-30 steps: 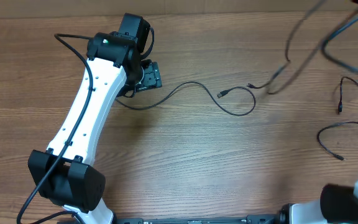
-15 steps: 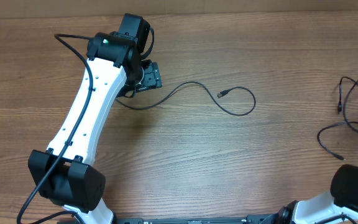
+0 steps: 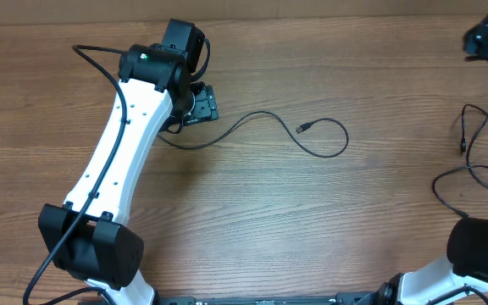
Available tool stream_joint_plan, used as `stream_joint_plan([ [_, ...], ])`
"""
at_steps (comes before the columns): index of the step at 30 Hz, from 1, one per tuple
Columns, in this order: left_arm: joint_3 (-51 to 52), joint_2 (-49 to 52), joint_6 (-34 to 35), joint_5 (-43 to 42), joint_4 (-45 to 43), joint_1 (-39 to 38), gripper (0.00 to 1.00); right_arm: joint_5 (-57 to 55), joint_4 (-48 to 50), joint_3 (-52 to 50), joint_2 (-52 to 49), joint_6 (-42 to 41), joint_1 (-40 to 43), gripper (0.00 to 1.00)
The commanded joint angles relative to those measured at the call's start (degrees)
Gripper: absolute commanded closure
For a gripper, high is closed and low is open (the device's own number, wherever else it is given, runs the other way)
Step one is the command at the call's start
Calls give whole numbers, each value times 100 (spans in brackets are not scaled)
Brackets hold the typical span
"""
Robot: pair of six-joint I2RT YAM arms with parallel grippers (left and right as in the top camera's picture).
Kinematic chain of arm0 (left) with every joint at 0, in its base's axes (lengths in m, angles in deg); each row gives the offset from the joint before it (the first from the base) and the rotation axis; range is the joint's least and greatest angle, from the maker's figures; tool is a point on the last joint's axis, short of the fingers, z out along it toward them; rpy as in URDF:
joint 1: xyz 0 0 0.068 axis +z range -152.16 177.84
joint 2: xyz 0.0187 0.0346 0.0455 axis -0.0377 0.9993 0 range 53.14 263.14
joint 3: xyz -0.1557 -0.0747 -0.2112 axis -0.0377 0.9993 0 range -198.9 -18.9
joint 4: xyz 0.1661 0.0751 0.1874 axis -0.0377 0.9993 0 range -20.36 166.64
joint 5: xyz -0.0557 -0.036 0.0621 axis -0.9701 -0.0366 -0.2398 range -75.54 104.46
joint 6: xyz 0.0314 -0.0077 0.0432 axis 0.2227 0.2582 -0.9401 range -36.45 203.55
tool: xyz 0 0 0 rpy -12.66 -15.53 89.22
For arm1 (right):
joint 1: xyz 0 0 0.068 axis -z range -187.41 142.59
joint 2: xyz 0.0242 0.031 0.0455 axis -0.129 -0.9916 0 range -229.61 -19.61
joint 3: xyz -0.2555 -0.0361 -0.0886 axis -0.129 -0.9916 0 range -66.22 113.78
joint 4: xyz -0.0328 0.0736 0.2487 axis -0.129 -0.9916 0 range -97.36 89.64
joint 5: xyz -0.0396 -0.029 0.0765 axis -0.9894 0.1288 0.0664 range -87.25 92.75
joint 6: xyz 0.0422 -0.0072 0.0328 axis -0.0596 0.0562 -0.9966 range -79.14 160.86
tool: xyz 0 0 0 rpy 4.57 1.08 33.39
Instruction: Untangle cables
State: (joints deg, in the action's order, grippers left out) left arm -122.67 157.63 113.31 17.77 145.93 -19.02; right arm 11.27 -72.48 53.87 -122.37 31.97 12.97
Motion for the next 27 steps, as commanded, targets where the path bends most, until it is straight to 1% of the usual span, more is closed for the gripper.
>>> stream_joint_plan([
  [1, 46, -70, -105, 138, 37, 26, 19, 236, -179, -11, 55, 188, -254, 16],
  [3, 46, -70, -105, 138, 33, 33, 20, 210, -341, -15, 17, 203, -435, 13],
  [5, 46, -70, -105, 160, 44, 52, 20, 107, -525, -15, -70, 297, -645, 13],
  [7, 46, -70, -105, 157, 63, 76, 20, -575, -415, -15, -138, 271, -737, 13],
  [8, 46, -70, -107, 160, 74, 76, 20, -1204, -223, -15, -138, -74, -732, 12],
  [10, 46, -70, -105, 157, 109, 109, 20, -1832, 70, -15, -138, -538, -599, 7],
  [11, 46, -70, -105, 155, 125, 109, 20, -2050, 304, -15, -144, -706, -472, 7],
  [12, 46, -70, -105, 155, 125, 109, 20, -2118, 466, -15, -157, -824, -385, 7],
  [13, 46, -70, -105, 155, 129, 111, 20, -1930, 1036, -15, -205, -1064, -35, 4],
  [17, 46, -70, -109, 160, 153, 118, 19, -1707, 1775, -15, -459, -1088, 505, 4],
  [19, 46, -70, -109, 160, 149, 118, 19, -1773, 2009, -15, -623, -1117, 710, 6],
  [24, 46, -70, -109, 157, 153, 118, 19, -1993, 2406, -15, -1198, -1888, 1259, 6],
  [27, 46, -70, -107, 157, 166, 118, 19, -1921, 2599, -15, -1521, -2028, 1467, 6],
])
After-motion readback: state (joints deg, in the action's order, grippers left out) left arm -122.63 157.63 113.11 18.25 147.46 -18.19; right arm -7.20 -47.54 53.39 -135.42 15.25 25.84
